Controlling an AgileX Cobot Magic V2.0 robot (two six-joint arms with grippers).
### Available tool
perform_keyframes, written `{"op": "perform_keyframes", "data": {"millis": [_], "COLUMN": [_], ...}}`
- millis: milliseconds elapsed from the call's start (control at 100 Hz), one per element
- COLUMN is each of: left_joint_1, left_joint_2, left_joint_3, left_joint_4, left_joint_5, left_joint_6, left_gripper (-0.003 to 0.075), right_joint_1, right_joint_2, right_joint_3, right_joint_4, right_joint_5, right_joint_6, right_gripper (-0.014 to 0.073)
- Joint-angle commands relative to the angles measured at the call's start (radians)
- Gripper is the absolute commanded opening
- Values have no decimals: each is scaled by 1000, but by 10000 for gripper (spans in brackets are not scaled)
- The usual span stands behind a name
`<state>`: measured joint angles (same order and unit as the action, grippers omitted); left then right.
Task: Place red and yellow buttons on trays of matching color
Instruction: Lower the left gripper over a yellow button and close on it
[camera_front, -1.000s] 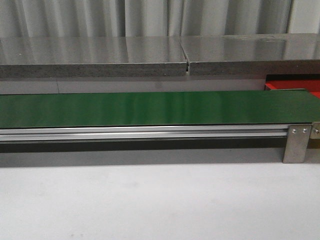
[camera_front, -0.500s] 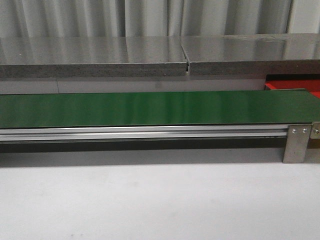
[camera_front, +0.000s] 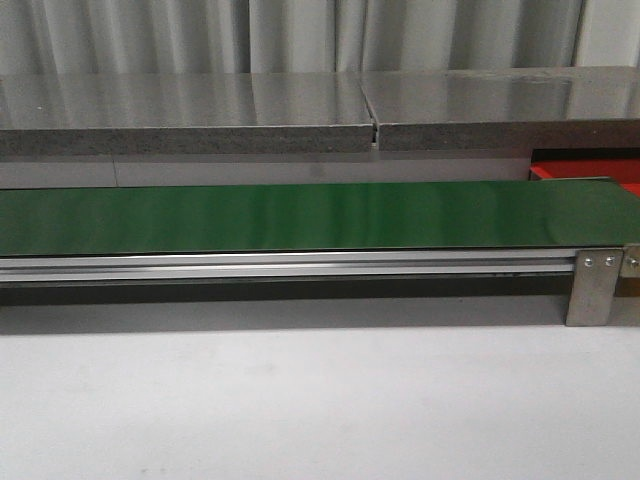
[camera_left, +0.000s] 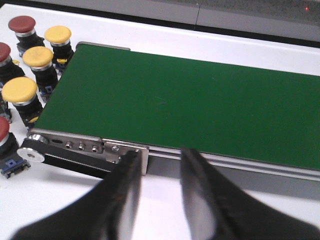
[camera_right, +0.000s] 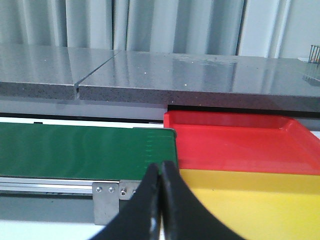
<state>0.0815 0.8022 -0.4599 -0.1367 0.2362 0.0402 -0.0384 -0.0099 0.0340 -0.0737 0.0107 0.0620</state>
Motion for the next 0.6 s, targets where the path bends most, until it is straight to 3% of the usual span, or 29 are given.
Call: {"op": "perform_keyframes", "data": {"millis": [0, 80, 250, 380, 590], "left_joint_1": [1, 1, 1, 39, 188], "left_joint_2": [5, 12, 32, 76, 189], "left_joint_3": [-64, -89, -148, -229, -396], "left_joint_4": [-6, -3, -3, -48, -48], "left_joint_5": [-40, -35, 3, 138, 342], "left_joint_6": [-11, -11, -11, -11, -11], "left_gripper": [503, 573, 551, 534, 534], "right_joint_1": [-5, -5, -5, -5, -5], "right_joint_2": [-12, -12, -12, -12, -12], "right_joint_3": [-17, -17, -17, -17, -17], "right_joint_4": [-6, -6, -6, -6, -6], "right_joint_5": [-82, -82, -82, -82, -82], "right_joint_6": [-6, -6, -6, -6, -6], "right_gripper": [-120, -120, -120, -120, -120]}}
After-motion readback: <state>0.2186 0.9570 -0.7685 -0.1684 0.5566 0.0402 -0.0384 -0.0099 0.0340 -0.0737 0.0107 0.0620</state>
